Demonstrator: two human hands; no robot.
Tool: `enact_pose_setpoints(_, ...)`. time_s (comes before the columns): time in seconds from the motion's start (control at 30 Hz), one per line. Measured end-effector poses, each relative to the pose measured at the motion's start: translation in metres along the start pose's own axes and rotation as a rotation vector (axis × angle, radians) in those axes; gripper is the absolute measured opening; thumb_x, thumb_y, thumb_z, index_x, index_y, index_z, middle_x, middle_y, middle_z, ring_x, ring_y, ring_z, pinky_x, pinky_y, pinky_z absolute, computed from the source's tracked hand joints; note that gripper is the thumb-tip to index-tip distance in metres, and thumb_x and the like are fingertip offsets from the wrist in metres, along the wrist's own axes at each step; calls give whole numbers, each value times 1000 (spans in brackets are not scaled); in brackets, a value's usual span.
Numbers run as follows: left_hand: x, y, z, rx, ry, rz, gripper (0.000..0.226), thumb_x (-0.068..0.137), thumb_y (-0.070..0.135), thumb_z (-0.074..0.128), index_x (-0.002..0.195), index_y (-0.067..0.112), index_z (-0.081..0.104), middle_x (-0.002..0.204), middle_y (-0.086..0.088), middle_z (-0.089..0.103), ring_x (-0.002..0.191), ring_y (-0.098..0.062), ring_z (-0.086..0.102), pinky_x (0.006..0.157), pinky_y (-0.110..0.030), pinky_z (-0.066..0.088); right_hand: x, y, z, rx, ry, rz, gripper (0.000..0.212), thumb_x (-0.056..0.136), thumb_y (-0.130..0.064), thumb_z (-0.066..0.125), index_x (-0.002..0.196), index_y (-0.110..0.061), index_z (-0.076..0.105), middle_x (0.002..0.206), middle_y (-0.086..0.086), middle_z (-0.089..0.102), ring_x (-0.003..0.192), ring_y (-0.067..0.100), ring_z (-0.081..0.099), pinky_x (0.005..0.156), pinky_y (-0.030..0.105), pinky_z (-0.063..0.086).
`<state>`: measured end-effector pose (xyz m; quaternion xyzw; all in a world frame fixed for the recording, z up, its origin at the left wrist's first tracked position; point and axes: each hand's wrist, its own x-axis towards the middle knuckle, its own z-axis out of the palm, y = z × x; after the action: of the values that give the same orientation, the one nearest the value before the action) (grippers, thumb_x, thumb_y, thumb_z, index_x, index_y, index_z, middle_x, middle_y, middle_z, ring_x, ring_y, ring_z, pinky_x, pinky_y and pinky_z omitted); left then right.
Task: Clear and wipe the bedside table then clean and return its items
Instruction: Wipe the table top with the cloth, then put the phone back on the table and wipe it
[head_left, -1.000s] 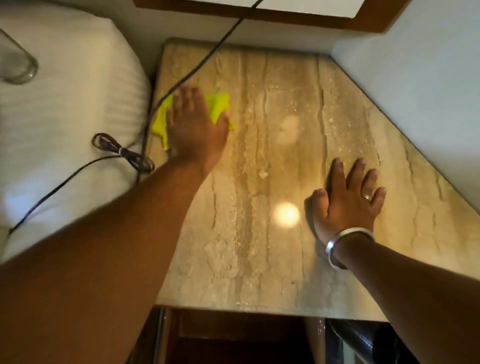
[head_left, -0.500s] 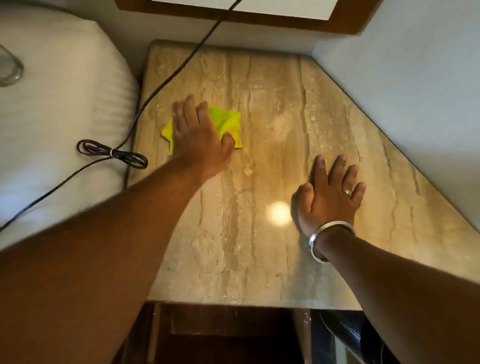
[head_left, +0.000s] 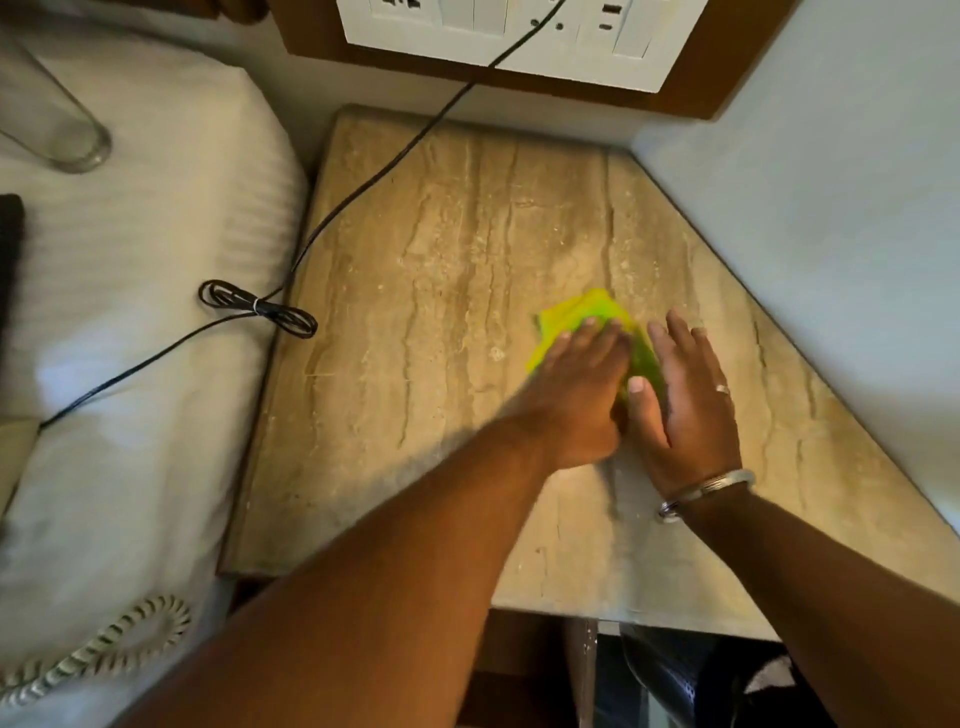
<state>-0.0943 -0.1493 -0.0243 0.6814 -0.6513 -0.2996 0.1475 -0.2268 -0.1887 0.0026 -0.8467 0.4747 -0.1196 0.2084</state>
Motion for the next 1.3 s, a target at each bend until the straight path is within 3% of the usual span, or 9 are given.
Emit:
enact_pose_setpoints(0.13,9,1,-24,-218,-3,8,72,92,8,53,156,-1,21,166,-19,13,155,-28,9,125,-36,8,15,2,-11,-91,-182,-143,58,96,-43,31,146,-14,31,148,15,39,135,30,37,109,42,33)
enact_pose_setpoints(0.27,-65,-55,-39,-3,42,-120,68,95,7,40,159,10,17,169,-8,7,156,-21,5,123,-27,2,18,12,-2,-408,-458,-16,64,95,-45,37,150,-20,17,159,4,15,144,31,15,114,41,21)
enact_pose_setpoints(0.47,-175,-106,-82,94,103,-337,69,89,11,45,156,13,29,165,-8,25,152,-27,19,124,-34,8,19,-25,8,-553,-594,294,70,97,-32,38,151,-16,-2,160,6,-8,144,38,2,117,47,11)
enact_pose_setpoints(0.57,-218,-109,-109,25,76,-352,70,89,12,47,157,13,27,165,-7,25,153,-26,18,123,-32,8,8,-87,12,-546,-509,372,72,93,-29,45,150,-9,6,158,17,4,143,42,9,116,47,15)
enact_pose_setpoints(0.67,-291,-124,-164,27,169,-345,64,90,16,47,153,15,35,159,-6,38,148,-25,30,120,-38,23,-32,-221,29,-360,-387,129,61,90,-20,53,144,-6,30,149,24,31,134,43,32,107,47,30)
enact_pose_setpoints(0.77,-339,-146,-202,104,370,-404,53,85,18,49,138,11,55,137,-11,60,128,-31,56,107,-45,43,-66,-313,52,-4,-497,57,46,86,-23,61,130,-11,52,133,18,52,116,37,52,96,41,42)
enact_pose_setpoints(0.97,-433,-220,-230,112,362,-937,63,98,45,45,149,10,34,147,-16,46,133,-38,46,103,-51,42,-87,-440,120,217,-784,323,52,84,-53,55,121,-17,54,118,11,64,105,30,60,84,34,48)
enact_pose_setpoints(1.13,-433,-231,-211,-235,434,-1088,51,99,48,43,143,23,34,127,-15,60,106,-34,61,82,-42,47,-85,-472,146,231,-756,515,55,84,-47,59,125,-12,48,126,13,58,114,33,55,88,35,45)
enact_pose_setpoints(1.3,-418,-202,-221,-234,453,-1041,53,93,52,51,139,27,45,120,-7,65,99,-23,60,76,-34,42,-91,-444,126,372,-686,609,38,88,-22,54,125,-16,45,115,12,62,101,34,60,85,41,52)
